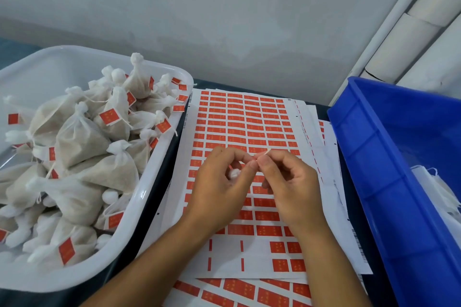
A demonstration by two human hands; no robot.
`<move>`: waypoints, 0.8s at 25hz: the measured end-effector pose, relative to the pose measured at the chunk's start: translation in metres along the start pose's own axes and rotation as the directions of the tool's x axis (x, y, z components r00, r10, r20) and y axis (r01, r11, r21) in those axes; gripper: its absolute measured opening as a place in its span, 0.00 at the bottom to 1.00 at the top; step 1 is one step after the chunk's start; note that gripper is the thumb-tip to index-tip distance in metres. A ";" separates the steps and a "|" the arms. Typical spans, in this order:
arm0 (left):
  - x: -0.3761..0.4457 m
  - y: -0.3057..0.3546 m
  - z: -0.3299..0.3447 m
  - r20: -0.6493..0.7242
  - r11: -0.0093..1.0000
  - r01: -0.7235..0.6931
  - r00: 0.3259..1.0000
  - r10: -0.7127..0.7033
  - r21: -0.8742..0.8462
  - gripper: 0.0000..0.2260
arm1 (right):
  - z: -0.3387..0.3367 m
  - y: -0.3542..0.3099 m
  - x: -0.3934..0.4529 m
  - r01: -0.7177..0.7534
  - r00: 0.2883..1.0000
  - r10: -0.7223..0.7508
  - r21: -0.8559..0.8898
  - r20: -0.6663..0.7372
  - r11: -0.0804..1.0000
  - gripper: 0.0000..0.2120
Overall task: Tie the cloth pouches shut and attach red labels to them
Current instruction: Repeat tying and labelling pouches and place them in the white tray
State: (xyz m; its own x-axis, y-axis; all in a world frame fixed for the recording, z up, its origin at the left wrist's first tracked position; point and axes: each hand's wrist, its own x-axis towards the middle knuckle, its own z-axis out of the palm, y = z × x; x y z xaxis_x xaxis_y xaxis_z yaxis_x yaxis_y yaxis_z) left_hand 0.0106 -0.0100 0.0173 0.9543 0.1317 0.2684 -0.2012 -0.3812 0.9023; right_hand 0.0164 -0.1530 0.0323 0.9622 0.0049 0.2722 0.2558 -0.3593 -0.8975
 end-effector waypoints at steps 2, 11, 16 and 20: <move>-0.002 0.000 0.000 0.089 1.000 -0.017 0.996 0.017 0.005 0.08 | -0.001 -0.001 0.002 0.000 0.999 0.000 0.001 -0.054 1.000 0.08; 0.002 -0.006 0.001 -0.025 0.992 0.094 0.995 -0.096 -0.082 0.20 | 0.013 -0.048 0.019 0.137 0.987 -0.141 -0.044 -0.080 0.990 0.07; 0.007 -0.003 -0.005 0.007 0.954 0.239 0.970 -0.242 -0.182 0.22 | 0.044 -0.106 0.042 0.275 0.961 -0.276 0.039 0.012 0.961 0.05; 0.008 -0.003 -0.008 0.045 0.941 0.290 0.957 -0.287 -0.175 0.12 | 0.075 -0.141 0.069 0.302 0.948 -0.313 0.154 0.053 0.941 0.07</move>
State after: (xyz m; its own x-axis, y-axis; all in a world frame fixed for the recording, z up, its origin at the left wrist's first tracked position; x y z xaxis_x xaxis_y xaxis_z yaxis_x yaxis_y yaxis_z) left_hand 0.0172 -0.0008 0.0190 0.9808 0.1941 -0.0170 0.0488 -0.1600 0.9859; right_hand 0.0538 -0.0320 0.1512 0.8373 0.1665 0.5207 0.5455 -0.1928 -0.8156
